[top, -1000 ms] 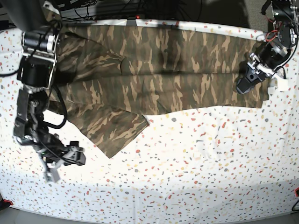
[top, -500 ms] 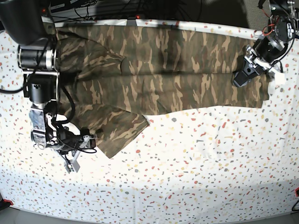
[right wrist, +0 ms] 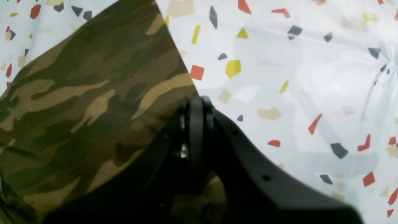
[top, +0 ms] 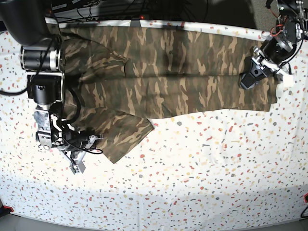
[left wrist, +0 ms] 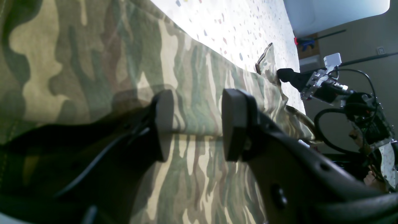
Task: Fold the T-shirt properly
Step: 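Grasp the protruding sleeve with the right gripper and lift it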
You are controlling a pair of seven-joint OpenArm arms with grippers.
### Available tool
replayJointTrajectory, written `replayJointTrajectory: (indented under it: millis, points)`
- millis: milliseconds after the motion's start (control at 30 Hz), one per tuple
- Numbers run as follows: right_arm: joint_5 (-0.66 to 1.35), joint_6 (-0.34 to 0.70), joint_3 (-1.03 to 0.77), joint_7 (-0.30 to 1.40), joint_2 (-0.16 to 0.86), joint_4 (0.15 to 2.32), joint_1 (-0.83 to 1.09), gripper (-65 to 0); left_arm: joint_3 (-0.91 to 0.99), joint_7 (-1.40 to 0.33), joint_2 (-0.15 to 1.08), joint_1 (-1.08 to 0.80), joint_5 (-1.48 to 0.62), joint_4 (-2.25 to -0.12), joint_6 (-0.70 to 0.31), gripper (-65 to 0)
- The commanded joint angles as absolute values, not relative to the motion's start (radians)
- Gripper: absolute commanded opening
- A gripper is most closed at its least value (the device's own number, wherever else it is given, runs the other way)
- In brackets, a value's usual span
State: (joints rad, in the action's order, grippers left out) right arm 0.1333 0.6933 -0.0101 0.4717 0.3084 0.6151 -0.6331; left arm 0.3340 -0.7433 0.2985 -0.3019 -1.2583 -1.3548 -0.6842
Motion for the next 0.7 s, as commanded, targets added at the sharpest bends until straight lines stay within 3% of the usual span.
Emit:
replayJointTrajectory:
  millis: [0, 400, 667]
  points:
    - [0.161, 0.698, -0.011, 0.468, 0.313, 0.638, -0.669, -65.0, 0.340, -0.732, 0.311, -0.299, -1.284, -1.370, -0.698, -39.8]
    - [0.594, 0.698, -0.011, 0.923, 0.332, 0.991, -0.643, -65.0, 0.340, -0.732, 0.311, -0.299, -1.284, -1.370, -0.698, -39.8]
    - [1.028, 0.698, -0.014, 1.299, 0.426, 1.444, -0.418, -65.0, 0.340, -0.731, 0.311, -0.299, -1.284, -1.370, -0.698, -39.8]
